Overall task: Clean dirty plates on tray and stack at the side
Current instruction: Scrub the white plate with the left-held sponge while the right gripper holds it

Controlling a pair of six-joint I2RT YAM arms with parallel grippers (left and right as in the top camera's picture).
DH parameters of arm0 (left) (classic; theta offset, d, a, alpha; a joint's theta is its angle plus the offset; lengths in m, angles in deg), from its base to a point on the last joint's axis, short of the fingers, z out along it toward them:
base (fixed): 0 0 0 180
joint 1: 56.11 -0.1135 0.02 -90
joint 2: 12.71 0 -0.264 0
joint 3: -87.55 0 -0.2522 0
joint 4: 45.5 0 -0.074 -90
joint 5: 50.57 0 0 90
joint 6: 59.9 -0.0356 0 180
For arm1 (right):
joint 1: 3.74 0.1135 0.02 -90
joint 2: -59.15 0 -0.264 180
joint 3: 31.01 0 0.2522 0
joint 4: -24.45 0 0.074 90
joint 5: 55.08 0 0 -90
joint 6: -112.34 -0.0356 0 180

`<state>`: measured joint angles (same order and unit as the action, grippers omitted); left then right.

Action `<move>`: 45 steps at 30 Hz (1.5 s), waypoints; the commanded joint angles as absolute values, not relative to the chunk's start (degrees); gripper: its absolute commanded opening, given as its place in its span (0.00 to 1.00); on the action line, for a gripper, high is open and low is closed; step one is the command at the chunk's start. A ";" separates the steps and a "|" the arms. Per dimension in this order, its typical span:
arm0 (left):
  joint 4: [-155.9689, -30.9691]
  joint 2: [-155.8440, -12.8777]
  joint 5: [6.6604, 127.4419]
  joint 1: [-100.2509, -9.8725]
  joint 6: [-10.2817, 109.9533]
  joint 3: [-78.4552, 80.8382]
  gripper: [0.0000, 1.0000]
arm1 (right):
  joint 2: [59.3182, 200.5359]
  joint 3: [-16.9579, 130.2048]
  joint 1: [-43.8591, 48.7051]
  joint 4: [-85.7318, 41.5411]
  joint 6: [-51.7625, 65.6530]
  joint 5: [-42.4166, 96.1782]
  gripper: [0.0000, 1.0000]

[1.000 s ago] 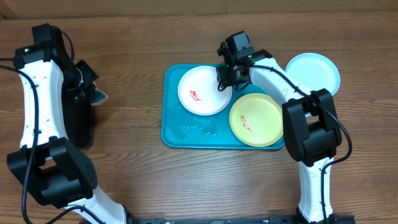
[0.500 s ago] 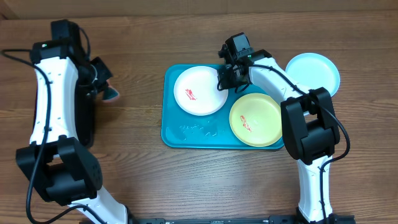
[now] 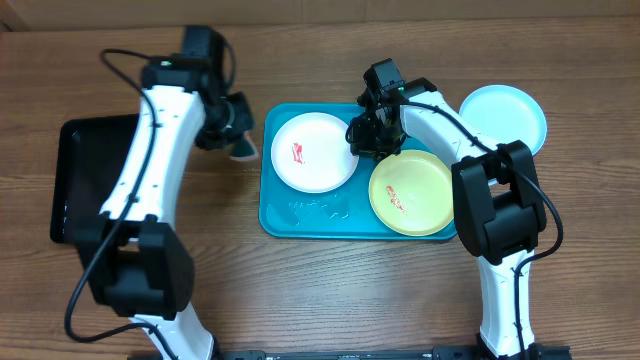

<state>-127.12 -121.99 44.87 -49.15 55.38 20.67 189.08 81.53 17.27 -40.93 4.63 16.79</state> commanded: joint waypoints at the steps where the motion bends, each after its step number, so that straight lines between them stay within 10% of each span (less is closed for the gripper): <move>1: -126.48 -123.47 45.46 -46.31 54.35 19.94 0.04 | 191.64 80.26 17.54 -41.82 0.19 16.79 0.08; 45: -101.55 -126.84 53.02 -36.19 64.67 7.75 0.04 | 191.64 80.26 17.52 -43.20 -0.22 17.47 0.04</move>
<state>-104.50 -126.34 49.98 -36.98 62.09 10.33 189.24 81.53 17.30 -43.72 0.06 14.96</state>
